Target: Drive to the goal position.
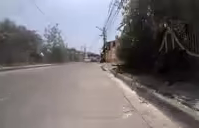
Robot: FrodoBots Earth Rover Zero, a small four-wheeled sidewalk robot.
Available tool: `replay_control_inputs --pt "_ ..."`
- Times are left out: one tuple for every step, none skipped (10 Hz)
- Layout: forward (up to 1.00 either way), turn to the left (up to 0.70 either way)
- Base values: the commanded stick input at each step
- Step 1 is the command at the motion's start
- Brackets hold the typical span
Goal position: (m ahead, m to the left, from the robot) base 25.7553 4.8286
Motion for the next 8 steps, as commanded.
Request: replay_control_inputs --pt "1.0 0.0" --pt "1.0 0.0" --pt "1.0 0.0" --pt "1.0 0.0" --pt "1.0 0.0" --pt "1.0 0.0" --pt "1.0 0.0" --pt "1.0 0.0"
